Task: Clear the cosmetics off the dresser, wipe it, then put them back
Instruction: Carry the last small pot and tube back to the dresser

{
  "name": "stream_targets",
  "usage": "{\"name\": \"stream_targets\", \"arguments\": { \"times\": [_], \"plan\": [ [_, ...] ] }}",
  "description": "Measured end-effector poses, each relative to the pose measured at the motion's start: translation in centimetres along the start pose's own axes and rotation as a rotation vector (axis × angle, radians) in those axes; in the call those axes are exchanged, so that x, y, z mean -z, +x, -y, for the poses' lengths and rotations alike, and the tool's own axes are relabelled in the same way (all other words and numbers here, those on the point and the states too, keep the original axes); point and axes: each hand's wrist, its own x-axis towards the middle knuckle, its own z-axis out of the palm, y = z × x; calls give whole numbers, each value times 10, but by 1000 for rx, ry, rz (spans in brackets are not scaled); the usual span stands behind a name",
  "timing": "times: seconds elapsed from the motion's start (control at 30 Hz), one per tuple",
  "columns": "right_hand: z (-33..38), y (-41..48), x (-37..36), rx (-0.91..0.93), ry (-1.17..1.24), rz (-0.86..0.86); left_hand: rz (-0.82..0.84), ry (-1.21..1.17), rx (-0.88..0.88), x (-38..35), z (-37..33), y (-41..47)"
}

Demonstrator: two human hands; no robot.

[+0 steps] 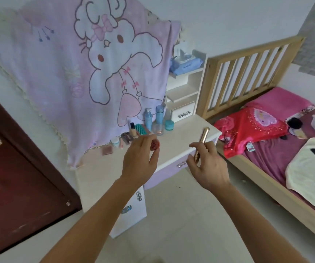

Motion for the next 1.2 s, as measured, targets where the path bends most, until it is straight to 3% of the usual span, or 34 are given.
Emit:
{"name": "stream_targets", "arguments": {
  "times": [0.3,0.5,0.77,0.93,1.2],
  "plan": [
    [-128,148,-11,-166,54,-62,149,9,-62,-134,-6,158],
    [-198,242,-75,-150,111,57,183,89,115,-227,28,207],
    [-246,368,-150,123,100,400,174,191,512,-288,55,236],
    [-249,376,-204,181,40,730,166,199,723,-307,76,212],
    [-223,374,-274,238,-168,985,134,85,1059,-312,163,196]
  ]
}}
